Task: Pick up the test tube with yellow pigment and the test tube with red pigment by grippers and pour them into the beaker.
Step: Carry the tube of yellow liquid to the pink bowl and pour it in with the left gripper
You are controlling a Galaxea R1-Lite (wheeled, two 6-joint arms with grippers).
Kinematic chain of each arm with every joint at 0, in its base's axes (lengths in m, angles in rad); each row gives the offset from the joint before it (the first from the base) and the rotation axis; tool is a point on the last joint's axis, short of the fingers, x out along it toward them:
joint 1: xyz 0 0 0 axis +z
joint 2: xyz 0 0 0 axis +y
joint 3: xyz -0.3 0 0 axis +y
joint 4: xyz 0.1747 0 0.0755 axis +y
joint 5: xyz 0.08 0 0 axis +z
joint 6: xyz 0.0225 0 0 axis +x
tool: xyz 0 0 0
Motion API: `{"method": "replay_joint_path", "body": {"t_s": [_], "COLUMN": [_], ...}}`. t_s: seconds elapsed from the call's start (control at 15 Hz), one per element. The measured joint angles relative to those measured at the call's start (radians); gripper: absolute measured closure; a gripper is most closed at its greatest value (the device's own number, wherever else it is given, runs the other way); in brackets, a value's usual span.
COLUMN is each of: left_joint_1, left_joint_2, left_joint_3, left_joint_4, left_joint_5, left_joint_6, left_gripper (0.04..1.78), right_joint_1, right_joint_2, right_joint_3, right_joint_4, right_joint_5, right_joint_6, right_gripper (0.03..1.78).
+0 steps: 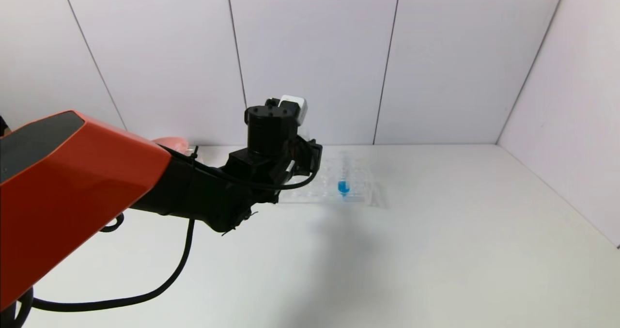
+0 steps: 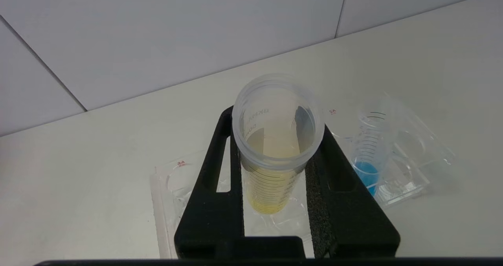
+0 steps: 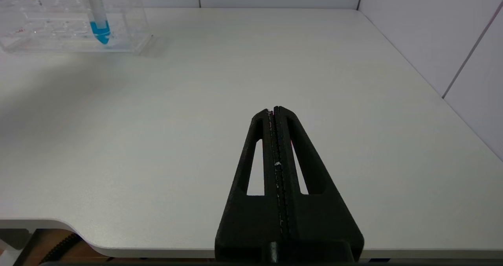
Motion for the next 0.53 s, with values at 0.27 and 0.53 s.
{"method": "replay_joint_path", "body": {"t_s": [0.27,0.53], "left_joint_1": [0.0,0.002], "left_joint_2": [-0.062,-0.142], "left_joint_3": [0.0,0.0], "left_joint_4": [0.062,0.151], "left_joint_5": [-0.005,-0.009], "left_joint_6": [-0.004,-0.004], "left_gripper": [1.36,1.36], "right_joint_1": [0.0,0.0], "right_joint_2": [0.0,0.0], "right_joint_3": [0.0,0.0], "right_joint_4": [0.0,0.0], "right_joint_5": [0.0,0.0], "right_joint_6": [0.0,0.0], "right_gripper": [1.7,1.7]}}
